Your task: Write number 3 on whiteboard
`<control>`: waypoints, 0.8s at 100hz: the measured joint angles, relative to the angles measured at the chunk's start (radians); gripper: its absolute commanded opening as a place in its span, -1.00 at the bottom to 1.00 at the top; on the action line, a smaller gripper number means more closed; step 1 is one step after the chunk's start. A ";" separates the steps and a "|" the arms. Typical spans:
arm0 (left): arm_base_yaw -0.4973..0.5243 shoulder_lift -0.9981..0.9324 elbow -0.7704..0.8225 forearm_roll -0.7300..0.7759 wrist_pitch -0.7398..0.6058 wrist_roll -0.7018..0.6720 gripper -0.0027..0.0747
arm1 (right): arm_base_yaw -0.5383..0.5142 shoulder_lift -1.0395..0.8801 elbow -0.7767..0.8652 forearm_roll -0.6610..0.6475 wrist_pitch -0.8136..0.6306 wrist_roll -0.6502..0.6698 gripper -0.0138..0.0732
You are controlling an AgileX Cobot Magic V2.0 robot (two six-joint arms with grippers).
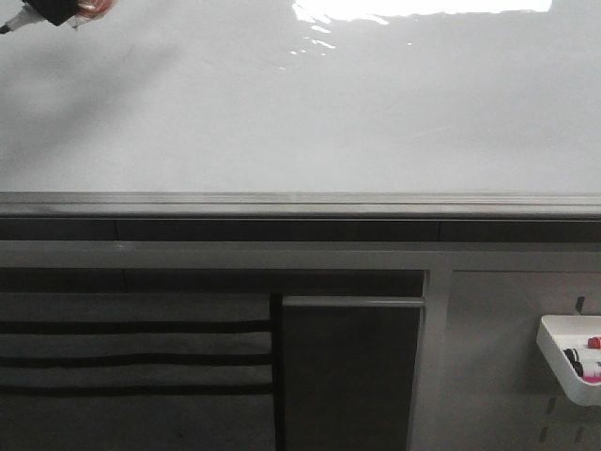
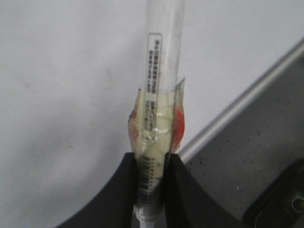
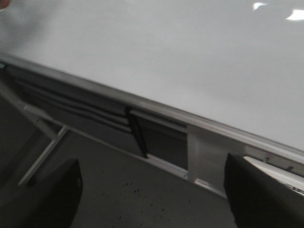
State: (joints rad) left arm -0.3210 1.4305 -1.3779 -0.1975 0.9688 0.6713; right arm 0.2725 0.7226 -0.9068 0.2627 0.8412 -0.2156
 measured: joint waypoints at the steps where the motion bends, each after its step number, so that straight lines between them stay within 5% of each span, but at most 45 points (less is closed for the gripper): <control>1: -0.004 -0.004 0.000 0.000 0.011 0.007 -0.96 | 0.000 0.004 -0.004 0.019 0.006 -0.012 0.58; 39: -0.204 -0.175 0.039 -0.162 0.205 0.063 -0.96 | 0.001 0.189 -0.122 0.496 0.248 -0.668 0.58; 58: -0.212 -0.357 0.232 -0.278 0.155 0.079 -0.96 | 0.001 0.208 -0.134 0.554 0.271 -0.823 0.57; 80: -0.216 -0.433 0.372 -0.451 0.144 0.249 -0.96 | 0.088 0.253 -0.155 0.600 0.281 -0.938 0.38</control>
State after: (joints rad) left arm -0.5368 0.9977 -1.0062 -0.6487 1.1132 0.9201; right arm 0.3607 0.9759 -1.0614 0.8623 1.1220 -1.1537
